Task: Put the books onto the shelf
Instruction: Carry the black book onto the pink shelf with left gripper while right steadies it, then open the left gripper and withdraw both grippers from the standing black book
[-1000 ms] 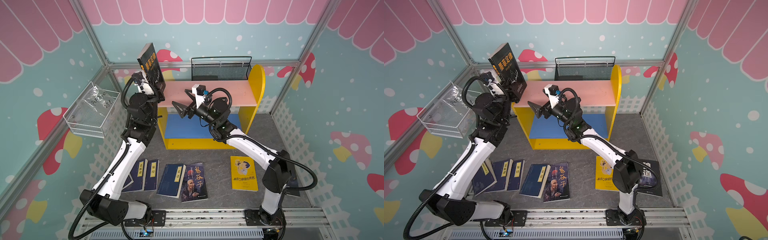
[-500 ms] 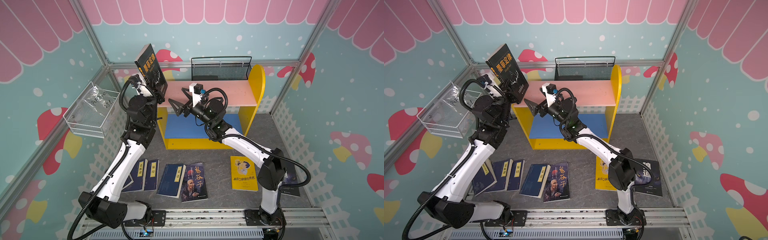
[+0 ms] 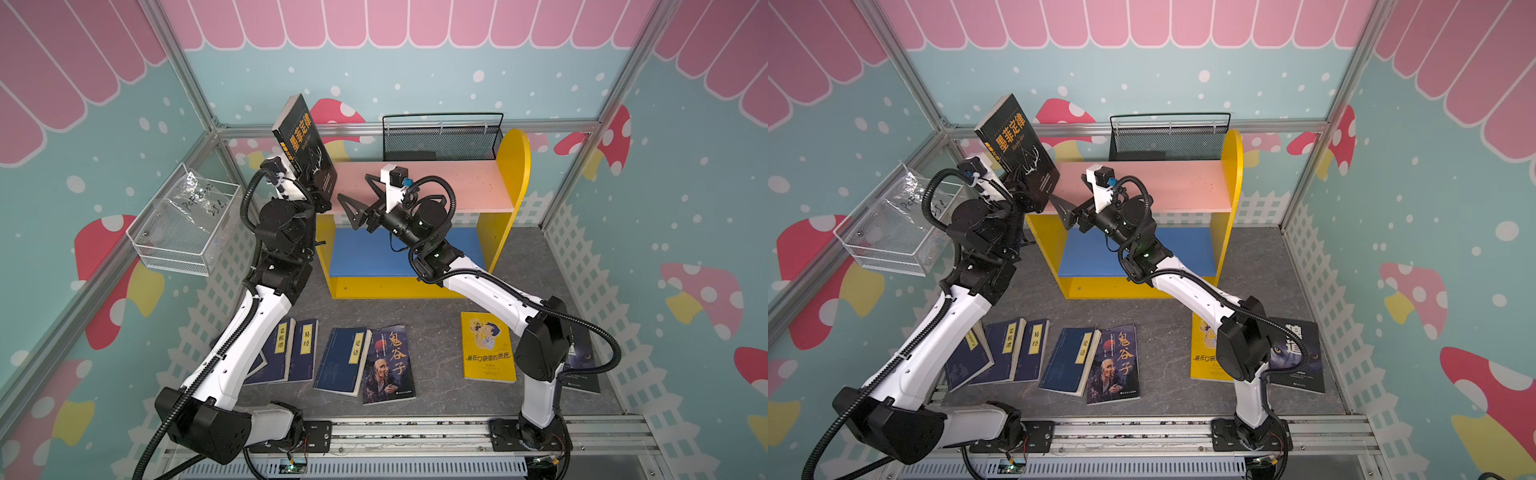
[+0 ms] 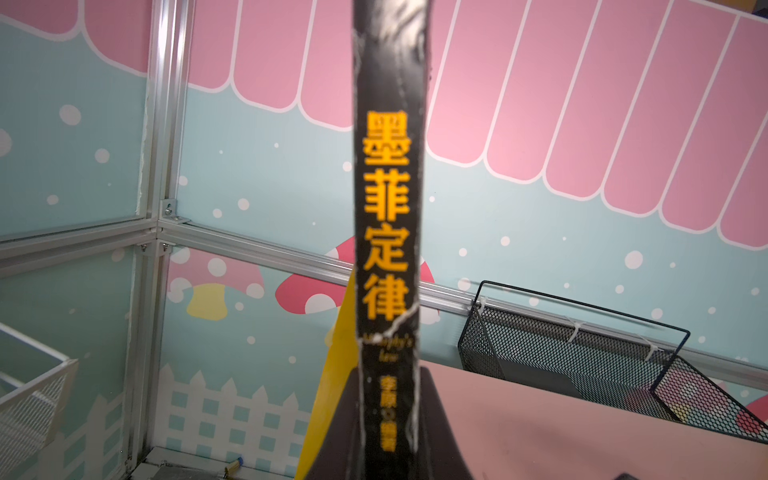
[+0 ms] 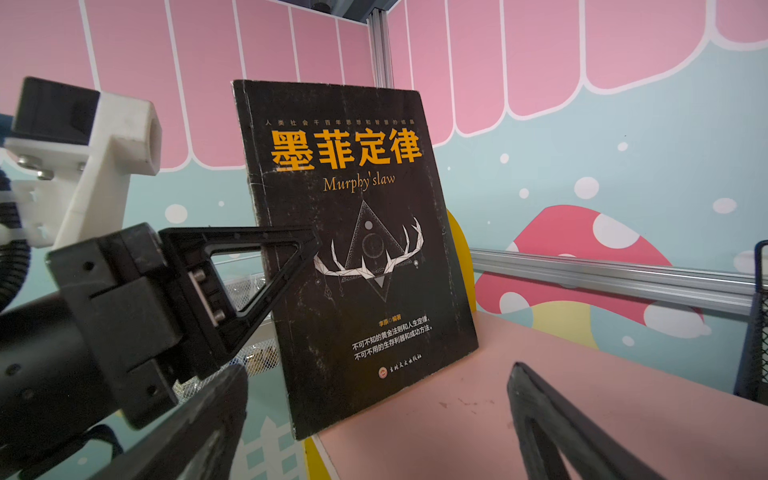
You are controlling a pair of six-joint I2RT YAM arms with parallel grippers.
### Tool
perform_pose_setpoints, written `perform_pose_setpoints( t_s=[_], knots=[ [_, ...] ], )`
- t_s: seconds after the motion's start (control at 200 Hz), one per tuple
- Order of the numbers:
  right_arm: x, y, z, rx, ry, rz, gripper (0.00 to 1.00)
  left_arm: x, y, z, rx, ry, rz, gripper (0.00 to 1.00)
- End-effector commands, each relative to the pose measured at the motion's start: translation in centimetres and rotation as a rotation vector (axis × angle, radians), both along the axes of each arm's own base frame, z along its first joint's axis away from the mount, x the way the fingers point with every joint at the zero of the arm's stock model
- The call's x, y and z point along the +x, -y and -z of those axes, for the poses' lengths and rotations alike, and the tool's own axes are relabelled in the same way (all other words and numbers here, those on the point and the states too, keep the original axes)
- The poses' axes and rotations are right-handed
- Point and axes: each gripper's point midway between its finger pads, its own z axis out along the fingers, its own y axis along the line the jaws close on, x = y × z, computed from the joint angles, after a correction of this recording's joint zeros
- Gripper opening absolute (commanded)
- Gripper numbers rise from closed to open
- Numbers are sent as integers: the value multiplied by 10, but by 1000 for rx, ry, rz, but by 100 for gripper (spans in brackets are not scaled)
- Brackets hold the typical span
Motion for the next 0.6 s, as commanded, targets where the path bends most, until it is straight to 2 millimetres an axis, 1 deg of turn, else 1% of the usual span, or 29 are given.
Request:
perform_pose_setpoints(
  t_s=[0.0, 0.085, 0.19, 0.38, 0.485, 0.595],
  knots=[
    [4, -14, 29, -7, -61, 8, 99, 11, 0, 18, 11, -40, -11, 0],
    [0, -16, 29, -10, -54, 10, 99, 9, 1, 21, 19, -32, -13, 0],
    [0, -18, 31, -12, -57, 14, 99, 10, 0, 25, 23, -36, -21, 0],
    [3, -19, 36, -14, -68, 21, 99, 6, 0, 23, 32, -33, -25, 0],
    [3, -20, 37, -16, -71, 29, 99, 6, 1, 23, 45, -37, -28, 8],
    [3, -19, 36, -16, -68, 37, 99, 5, 1, 22, 51, -36, -28, 19]
  ],
)
